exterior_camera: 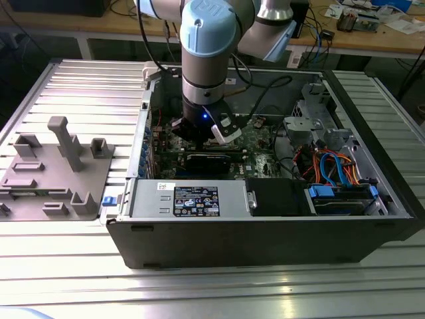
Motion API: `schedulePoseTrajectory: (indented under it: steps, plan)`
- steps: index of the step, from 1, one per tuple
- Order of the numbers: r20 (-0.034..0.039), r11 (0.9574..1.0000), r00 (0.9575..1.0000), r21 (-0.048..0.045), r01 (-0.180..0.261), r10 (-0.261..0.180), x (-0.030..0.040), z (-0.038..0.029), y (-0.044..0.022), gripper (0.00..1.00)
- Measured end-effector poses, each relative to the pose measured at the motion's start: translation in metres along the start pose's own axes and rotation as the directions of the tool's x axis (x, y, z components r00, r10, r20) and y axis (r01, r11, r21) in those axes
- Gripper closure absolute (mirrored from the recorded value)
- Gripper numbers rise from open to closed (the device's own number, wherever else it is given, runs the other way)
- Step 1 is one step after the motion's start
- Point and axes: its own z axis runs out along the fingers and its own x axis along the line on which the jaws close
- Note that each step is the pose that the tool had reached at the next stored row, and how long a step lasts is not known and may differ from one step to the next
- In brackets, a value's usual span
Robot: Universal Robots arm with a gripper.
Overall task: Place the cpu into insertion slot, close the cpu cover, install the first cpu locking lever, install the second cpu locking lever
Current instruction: 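Install the second cpu locking lever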
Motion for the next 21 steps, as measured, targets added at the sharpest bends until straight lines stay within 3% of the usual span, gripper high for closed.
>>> schedulePoseTrajectory:
  steps: [8,11,12,13,19,21]
  plan:
    - [0.0005,1.0000,1.0000,-0.0044,0.001,-0.001,-0.0002,0.0056,0.0021,0.89]
    - [0.0045,1.0000,1.0000,-0.0040,0.002,-0.002,-0.0004,-0.0004,0.0033,0.89]
    - [0.0042,1.0000,1.0000,-0.0006,0.001,-0.001,-0.0004,-0.0076,0.0052,0.89]
    - [0.0041,1.0000,1.0000,0.0012,0.002,-0.002,-0.0011,-0.0093,0.0062,0.89]
    - [-0.0020,1.0000,1.0000,0.0069,0.001,-0.001,-0.0211,-0.0075,0.0167,0.89]
    - [-0.0091,0.9999,1.0000,0.0132,0.000,0.001,-0.0336,-0.0065,0.0213,0.89]
